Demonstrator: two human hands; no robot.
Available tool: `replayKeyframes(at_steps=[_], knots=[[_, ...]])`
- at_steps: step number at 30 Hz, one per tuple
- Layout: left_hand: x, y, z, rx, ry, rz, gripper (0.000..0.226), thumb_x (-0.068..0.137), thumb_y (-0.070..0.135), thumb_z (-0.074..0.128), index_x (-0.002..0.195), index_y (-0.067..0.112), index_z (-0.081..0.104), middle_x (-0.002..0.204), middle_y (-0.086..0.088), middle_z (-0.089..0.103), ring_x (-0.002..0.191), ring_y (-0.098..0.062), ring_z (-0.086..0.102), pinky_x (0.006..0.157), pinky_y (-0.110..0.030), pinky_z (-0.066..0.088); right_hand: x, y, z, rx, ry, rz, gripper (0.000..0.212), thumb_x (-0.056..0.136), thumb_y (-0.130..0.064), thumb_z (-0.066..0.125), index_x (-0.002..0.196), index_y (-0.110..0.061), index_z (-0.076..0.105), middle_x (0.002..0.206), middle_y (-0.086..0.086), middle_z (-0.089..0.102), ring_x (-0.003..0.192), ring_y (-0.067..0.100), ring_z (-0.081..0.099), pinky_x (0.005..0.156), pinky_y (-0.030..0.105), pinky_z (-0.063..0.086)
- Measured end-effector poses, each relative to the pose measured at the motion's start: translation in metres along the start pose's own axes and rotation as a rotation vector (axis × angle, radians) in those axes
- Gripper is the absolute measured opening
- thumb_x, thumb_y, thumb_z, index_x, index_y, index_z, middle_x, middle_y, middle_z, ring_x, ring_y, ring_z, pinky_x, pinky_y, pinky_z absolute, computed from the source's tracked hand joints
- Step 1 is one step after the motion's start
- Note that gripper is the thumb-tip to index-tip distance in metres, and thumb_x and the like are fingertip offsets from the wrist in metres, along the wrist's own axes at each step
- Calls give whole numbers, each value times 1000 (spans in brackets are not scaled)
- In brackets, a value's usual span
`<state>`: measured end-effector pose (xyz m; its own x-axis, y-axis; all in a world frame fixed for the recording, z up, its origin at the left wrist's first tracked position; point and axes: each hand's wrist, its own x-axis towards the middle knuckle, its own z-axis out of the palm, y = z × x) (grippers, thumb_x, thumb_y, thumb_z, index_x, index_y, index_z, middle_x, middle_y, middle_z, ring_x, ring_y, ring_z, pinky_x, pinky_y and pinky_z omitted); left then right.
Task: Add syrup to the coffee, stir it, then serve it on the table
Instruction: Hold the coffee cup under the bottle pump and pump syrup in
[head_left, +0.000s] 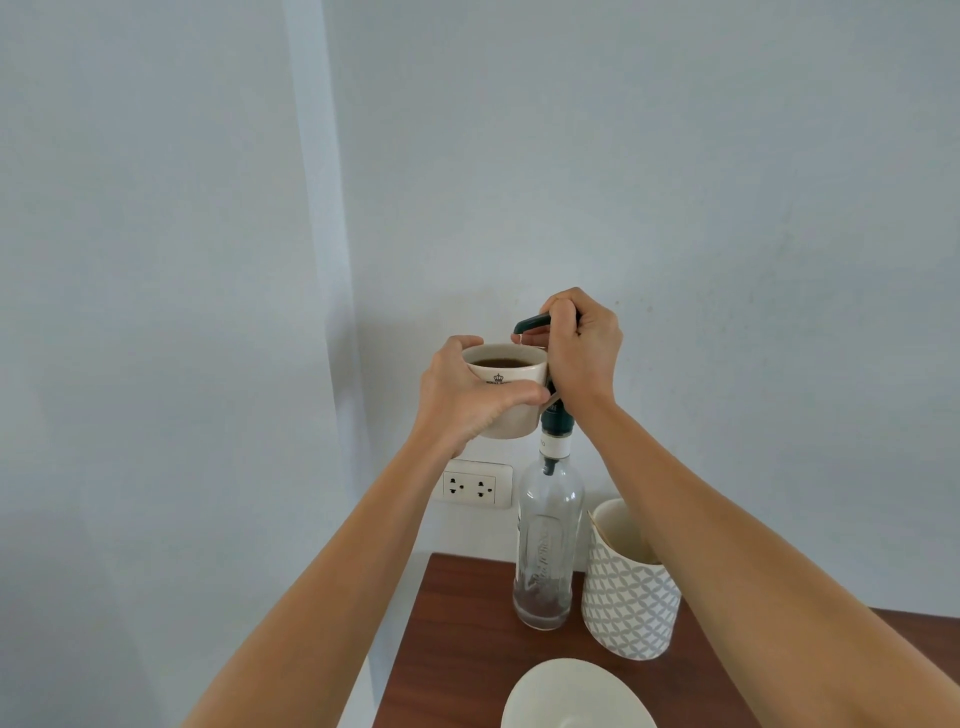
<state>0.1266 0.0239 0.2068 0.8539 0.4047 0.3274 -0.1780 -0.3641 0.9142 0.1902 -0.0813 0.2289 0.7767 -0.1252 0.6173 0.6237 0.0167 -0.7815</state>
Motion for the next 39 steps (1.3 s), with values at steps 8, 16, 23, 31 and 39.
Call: replayKeyframes(at_steps=[8,16,23,31,39], knots=[[-1,4,-2,12,-25,10,91,54,30,96,132,21,51,120,4,58,104,-16,58,66,-21,45,-2,-6,-3,7,-35,30,23,90,-6,44,74,-1,59,53,-9,70,63,19,77,63,32,56],[2,11,-3,17,-28,33,92,54,30,96,134,20,50,122,2,57,107,-18,58,69,-25,46,2,-12,-3,51,-24,43,22,91,-11,46,75,1,56,56,-1,73,64,23,76,67,38,59],[1,10,-1,22,-33,25,91,57,29,95,134,19,50,120,4,55,107,-17,57,68,-22,46,3,-9,-4,38,-21,27,19,92,-13,50,78,-3,58,59,1,74,63,25,76,68,41,60],[4,10,-2,15,-23,27,91,57,28,95,135,18,50,120,4,54,107,-17,56,67,-20,44,3,-7,-2,48,-9,16,22,90,-8,46,71,-11,56,56,1,72,62,28,75,64,38,59],[3,10,-4,0,-22,23,91,56,28,96,135,19,50,123,2,56,106,-18,58,66,-20,45,4,-9,-1,49,-9,-1,22,90,-7,44,71,-10,55,56,0,73,61,26,76,63,36,59]])
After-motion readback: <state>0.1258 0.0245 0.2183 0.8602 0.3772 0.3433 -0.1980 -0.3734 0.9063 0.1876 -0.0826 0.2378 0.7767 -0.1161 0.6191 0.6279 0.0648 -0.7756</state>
